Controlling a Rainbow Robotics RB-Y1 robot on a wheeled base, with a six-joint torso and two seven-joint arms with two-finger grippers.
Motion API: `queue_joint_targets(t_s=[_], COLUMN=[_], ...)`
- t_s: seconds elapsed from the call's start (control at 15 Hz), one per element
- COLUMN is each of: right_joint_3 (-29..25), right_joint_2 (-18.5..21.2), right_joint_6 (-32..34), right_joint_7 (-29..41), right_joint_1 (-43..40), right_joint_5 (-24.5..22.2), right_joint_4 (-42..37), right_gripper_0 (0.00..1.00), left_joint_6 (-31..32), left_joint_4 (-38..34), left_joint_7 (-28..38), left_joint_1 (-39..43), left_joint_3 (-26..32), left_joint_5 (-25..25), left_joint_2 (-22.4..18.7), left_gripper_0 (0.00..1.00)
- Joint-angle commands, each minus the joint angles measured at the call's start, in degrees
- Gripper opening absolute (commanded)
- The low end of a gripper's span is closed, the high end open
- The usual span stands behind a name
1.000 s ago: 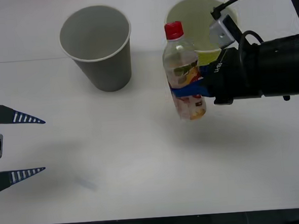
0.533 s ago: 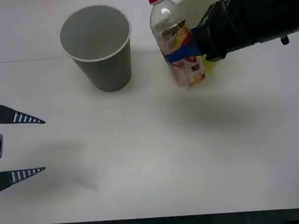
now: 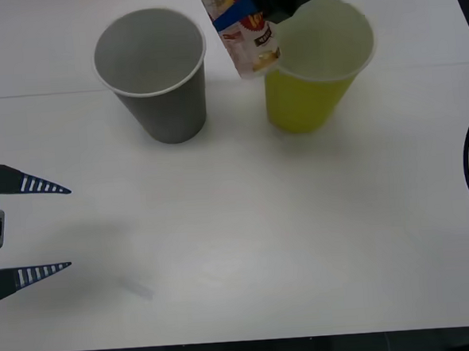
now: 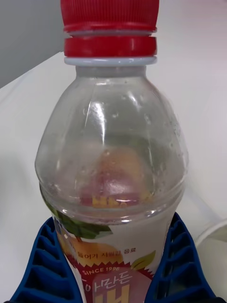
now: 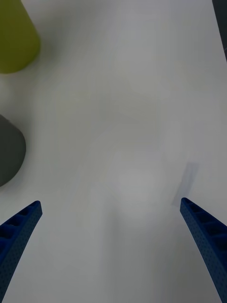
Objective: Put the can into the green bin and the plastic bottle into the gray bin
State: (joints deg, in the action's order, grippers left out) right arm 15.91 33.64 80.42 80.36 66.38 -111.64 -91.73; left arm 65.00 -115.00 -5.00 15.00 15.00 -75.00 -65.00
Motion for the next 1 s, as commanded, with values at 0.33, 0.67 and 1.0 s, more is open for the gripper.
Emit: queue_joint_targets(t_s=[0.33,0.67,1.0], right_joint_3=[4.4,7.6,9.8], right_joint_2=[-10.4,-16.3,-18.8], right_joint_6=[-3.2,-9.8,-14.7], right_joint_7=[-4.8,-6.4,-7.1], right_joint_1=[11.1,14.5,15.8], right_joint_5=[-3.5,-6.3,-7.5], right_joint_4=[19.6,27.5,31.5], right_gripper_0=[0.00,0.00,0.01], left_joint_6=[0.0,0.0,0.0], left_joint_4=[0.0,0.0,0.0], left_joint_7=[0.0,0.0,0.0], left_joint_1=[0.0,0.0,0.0], left_joint_3=[0.0,0.0,0.0], left_joint_5=[0.0,0.0,0.0], left_joint_2=[0.0,0.0,0.0], left_gripper_0=[1.00,1.00,1.00])
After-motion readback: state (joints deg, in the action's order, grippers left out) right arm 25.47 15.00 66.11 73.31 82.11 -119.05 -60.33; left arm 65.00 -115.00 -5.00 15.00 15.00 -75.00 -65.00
